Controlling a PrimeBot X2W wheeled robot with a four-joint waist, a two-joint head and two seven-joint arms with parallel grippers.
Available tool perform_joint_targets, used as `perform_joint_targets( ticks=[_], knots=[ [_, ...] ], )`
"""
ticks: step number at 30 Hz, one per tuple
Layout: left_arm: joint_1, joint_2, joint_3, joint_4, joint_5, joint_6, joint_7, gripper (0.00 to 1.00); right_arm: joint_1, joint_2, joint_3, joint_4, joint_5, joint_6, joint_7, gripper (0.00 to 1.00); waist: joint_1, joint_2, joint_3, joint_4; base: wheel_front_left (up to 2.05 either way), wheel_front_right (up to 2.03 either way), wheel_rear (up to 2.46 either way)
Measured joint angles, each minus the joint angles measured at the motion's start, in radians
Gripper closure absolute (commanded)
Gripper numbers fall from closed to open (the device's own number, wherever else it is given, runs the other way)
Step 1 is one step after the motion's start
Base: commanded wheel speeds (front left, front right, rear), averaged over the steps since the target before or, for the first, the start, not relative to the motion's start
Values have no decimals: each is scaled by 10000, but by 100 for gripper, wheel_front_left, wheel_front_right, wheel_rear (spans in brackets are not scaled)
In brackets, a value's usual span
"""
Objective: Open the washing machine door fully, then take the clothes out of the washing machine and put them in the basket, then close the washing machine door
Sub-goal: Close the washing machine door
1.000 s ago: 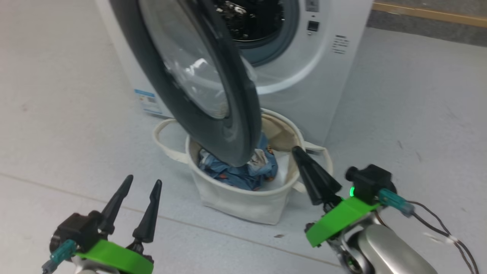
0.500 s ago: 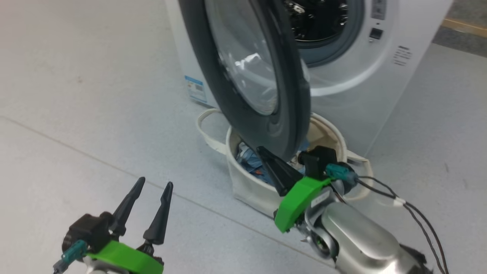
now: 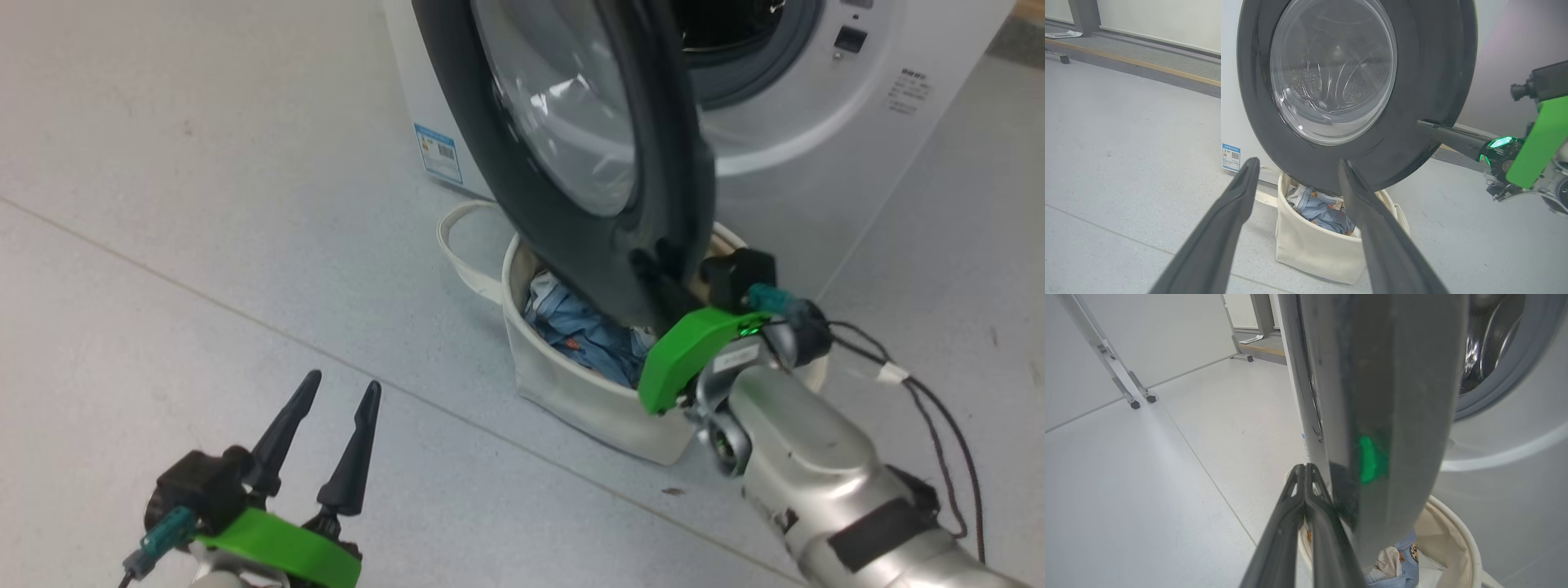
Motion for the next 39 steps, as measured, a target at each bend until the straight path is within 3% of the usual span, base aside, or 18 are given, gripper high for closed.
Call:
perform_joint_targets(
  ticks=[12,22,39],
  knots=[
    [-444,-151,-69,-100,0,-13,-2,0,-1064,-8,-2769,619,-1407,8,-90,100,0,0,934,71,0,0,0],
    [-816,-481,-236,-217,27,-98,-12,0,-2207,-497,-6769,723,-3559,50,-92,100,0,0,1708,650,0,0,0],
    [-997,-780,-109,-196,29,-276,-13,0,-3244,-305,-11200,535,-6679,50,-123,100,1,0,2049,1290,0,0,0]
  ],
)
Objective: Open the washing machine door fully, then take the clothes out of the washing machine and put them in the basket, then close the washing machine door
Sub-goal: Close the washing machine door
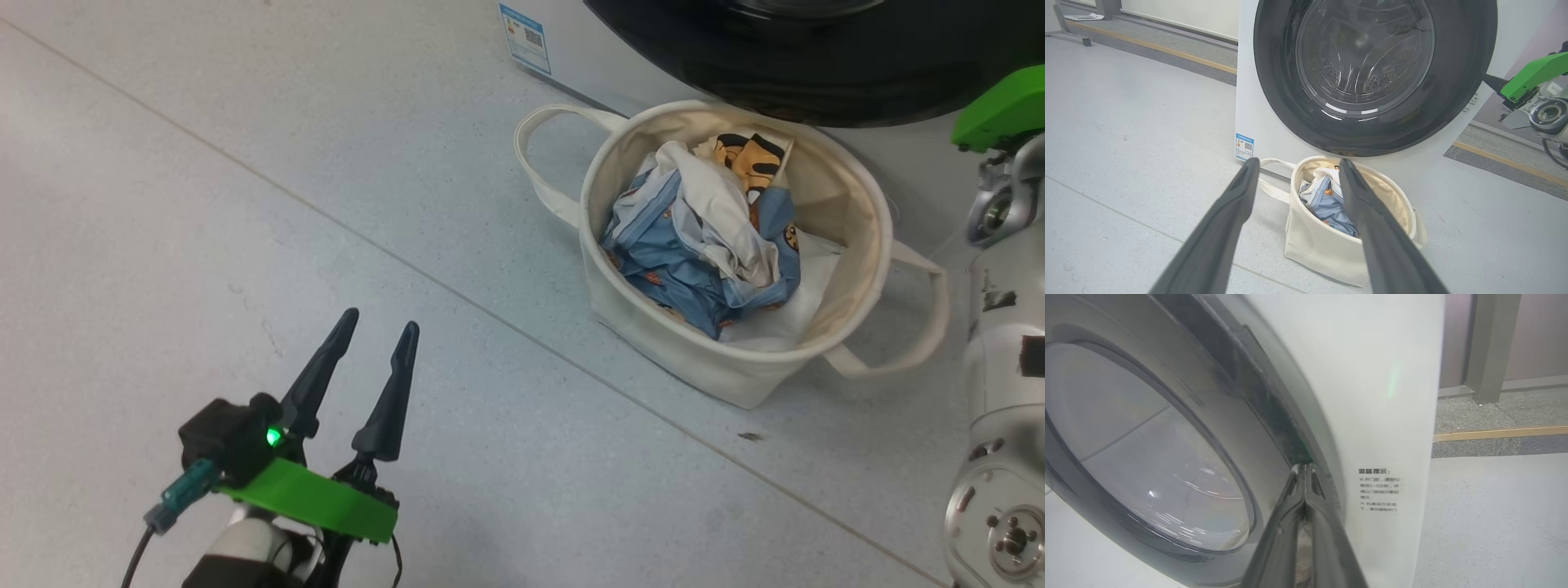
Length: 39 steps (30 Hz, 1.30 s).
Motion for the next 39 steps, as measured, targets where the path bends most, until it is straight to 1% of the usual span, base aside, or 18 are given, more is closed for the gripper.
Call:
perform_joint_targets(
  ticks=[3,7,11,13,14,15,16,17,20,24,29,32,35,39],
  knots=[
    [0,-17,100,8,2,-29,0,0,0,65,-121,-54,-196,0,-15,100,0,0,-91,-65,0,0,0],
    [0,-19,174,27,102,-79,0,0,17,244,207,-33,-105,0,-35,100,0,0,-242,-260,0,0,0],
    [3,0,192,121,173,-84,0,0,244,268,709,-27,215,0,-38,100,0,0,-474,-502,0,0,0],
    [3,35,209,169,178,-84,0,0,511,267,1250,25,581,0,-38,100,0,0,-592,-667,0,0,0],
    [2,54,221,171,178,-86,0,0,659,267,1593,71,922,0,-38,82,0,0,-652,-753,0,0,0],
    [2,88,232,171,178,-86,0,0,815,284,1952,69,1210,0,-38,40,0,0,-710,-850,0,0,0],
    [2,136,247,173,178,-86,0,0,960,286,2364,67,1513,0,-38,13,0,0,-768,-950,0,0,0],
    [2,178,284,173,178,-86,0,0,1104,291,2734,40,1808,0,-38,0,0,0,-827,-1056,0,0,0],
    [2,295,447,171,176,-81,0,0,1553,291,3806,-132,2694,0,-38,0,0,0,-1021,-1418,0,0,0],
    [7,512,529,165,174,-75,17,0,2218,293,4863,-602,3359,0,-38,0,0,0,-1292,-1975,0,0,0],
    [35,639,589,121,111,17,105,0,2949,293,5833,-1302,4029,0,-38,0,0,0,-1642,-2744,0,0,0],
    [141,721,723,23,75,104,105,0,3514,295,6380,-1967,4523,0,-38,0,0,0,-1861,-3220,0,0,0],
    [302,780,880,-178,67,199,105,0,4195,299,6830,-2598,4715,0,-38,0,-1,0,-2055,-3715,0,0,0],
    [620,825,1009,-378,-188,201,104,0,5145,290,7474,-3400,4976,0,-38,0,-1,0,-2271,-4375,0,0,0]
  ],
)
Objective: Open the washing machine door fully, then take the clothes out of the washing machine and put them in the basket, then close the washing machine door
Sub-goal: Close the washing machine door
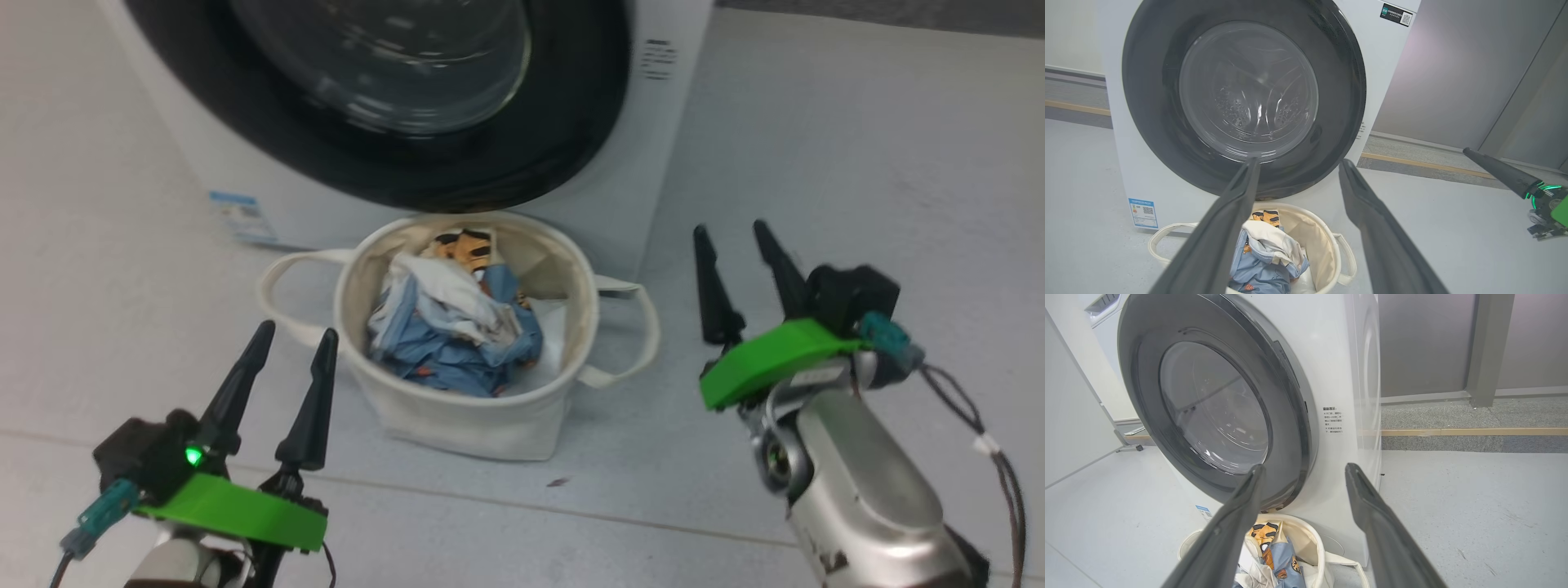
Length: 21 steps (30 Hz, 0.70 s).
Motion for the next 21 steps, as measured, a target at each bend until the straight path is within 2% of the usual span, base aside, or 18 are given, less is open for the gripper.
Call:
perform_joint_targets(
  ticks=[4,10,16,21],
  knots=[
    [251,109,182,-251,-196,6,12,0,829,-151,401,-980,209,0,0,0,0,0,-169,-598,0,0,0],
    [451,128,393,-612,-752,90,182,0,1941,-366,328,-2059,543,0,17,0,0,0,-372,-1200,0,0,0],
    [668,161,458,-780,-811,94,192,0,2898,-334,-92,-2750,489,0,215,0,0,0,-481,-1330,0,0,0],
    [875,205,430,-905,-913,86,368,0,3295,-286,-293,-3289,17,0,462,0,0,0,-552,-1310,0,0,0]
  ],
)
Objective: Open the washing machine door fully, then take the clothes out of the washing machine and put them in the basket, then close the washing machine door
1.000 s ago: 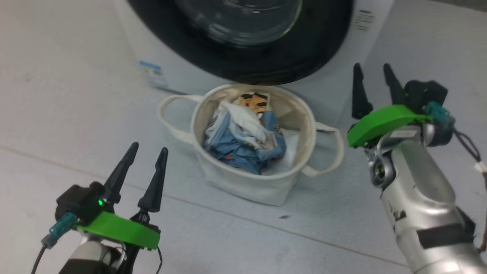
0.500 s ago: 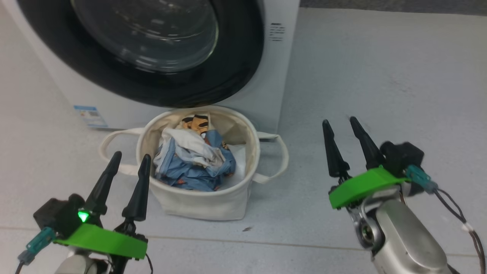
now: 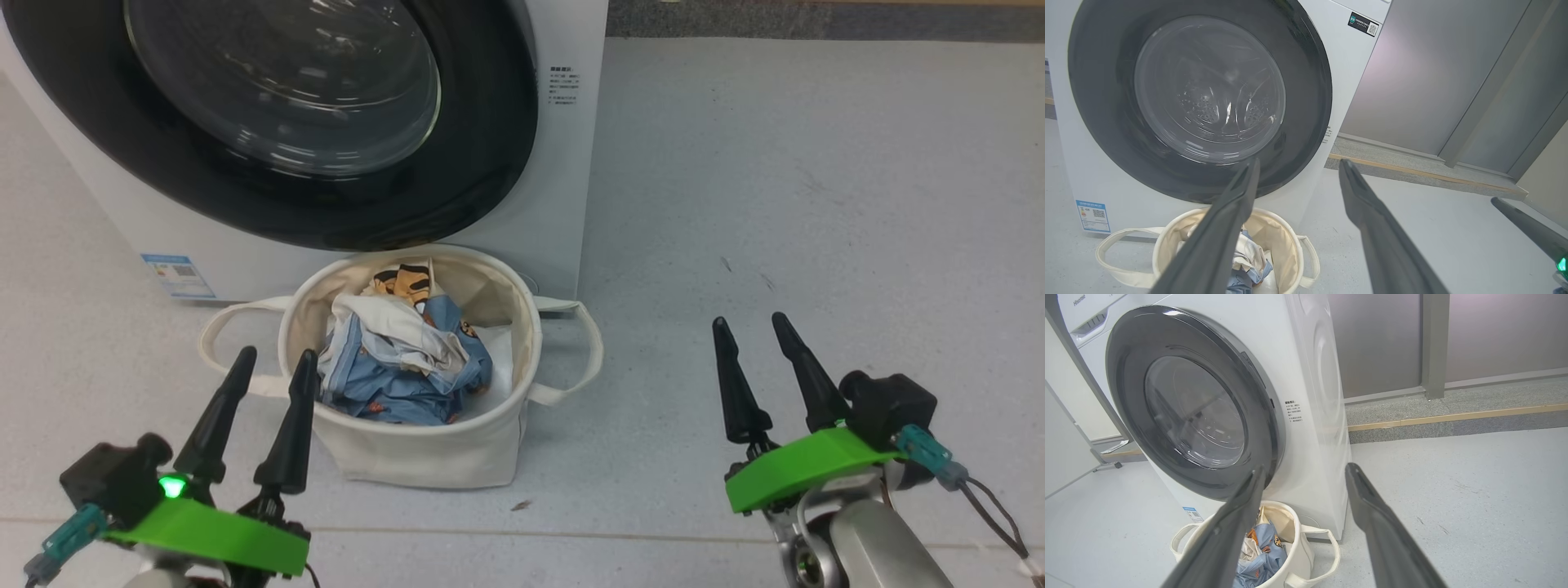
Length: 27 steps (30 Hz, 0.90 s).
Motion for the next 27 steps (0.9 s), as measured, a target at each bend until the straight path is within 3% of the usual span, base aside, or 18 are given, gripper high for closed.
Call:
perform_joint_targets(
  ticks=[27],
  knots=[
    [77,86,-167,-6,-159,180,221,0,400,151,-261,-867,-474,0,568,0,0,0,81,367,0,0,0]
  ],
)
